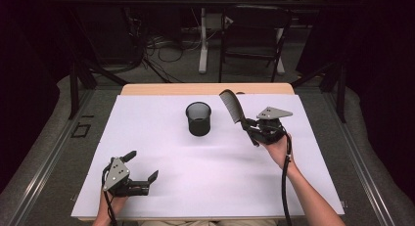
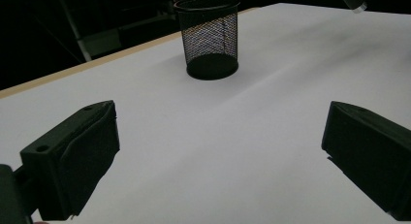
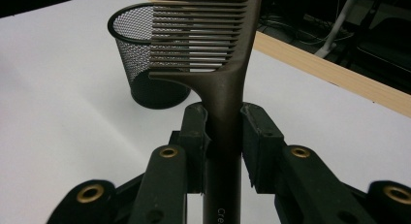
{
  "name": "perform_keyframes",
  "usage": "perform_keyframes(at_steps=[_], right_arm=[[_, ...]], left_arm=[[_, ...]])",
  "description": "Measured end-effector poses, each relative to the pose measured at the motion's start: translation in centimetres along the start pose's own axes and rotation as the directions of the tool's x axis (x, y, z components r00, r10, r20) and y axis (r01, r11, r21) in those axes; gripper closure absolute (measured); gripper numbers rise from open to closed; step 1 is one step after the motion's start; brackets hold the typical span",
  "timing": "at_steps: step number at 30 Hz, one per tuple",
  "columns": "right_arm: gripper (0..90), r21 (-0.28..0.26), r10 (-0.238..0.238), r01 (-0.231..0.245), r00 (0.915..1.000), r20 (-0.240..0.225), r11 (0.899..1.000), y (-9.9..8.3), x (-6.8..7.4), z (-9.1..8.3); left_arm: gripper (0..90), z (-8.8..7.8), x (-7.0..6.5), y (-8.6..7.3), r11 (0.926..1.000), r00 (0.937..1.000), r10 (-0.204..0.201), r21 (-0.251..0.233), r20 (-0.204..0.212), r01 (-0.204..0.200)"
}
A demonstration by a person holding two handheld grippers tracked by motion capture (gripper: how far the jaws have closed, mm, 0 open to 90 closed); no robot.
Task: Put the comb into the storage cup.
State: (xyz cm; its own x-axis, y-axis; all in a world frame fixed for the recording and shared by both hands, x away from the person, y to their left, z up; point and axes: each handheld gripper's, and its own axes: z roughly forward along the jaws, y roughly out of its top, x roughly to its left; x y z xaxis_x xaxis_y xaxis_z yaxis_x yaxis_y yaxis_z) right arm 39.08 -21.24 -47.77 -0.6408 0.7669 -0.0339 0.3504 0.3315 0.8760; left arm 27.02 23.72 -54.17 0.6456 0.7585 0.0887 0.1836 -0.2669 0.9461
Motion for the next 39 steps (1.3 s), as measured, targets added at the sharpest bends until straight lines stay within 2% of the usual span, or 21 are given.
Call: perform_keyframes(at_steps=[16, 39], right_arm=[[72.6, -0.015, -0.004, 0.004, 0.9999, -0.012, 1.000, 0.8, 0.5, 0.5], [72.6, -0.070, -0.018, 0.017, 0.9997, -0.017, 0.997, 2.2, 1.1, 0.9]], left_arm=[[0.1, 0.0, 0.1, -0.1, 1.0000, 1.0000, -0.004, 0.000, 0.002, 0.004], [0.1, -0.2, -0.1, 0.0, 1.0000, 1.0000, -0.003, -0.005, -0.004, 0.003]])
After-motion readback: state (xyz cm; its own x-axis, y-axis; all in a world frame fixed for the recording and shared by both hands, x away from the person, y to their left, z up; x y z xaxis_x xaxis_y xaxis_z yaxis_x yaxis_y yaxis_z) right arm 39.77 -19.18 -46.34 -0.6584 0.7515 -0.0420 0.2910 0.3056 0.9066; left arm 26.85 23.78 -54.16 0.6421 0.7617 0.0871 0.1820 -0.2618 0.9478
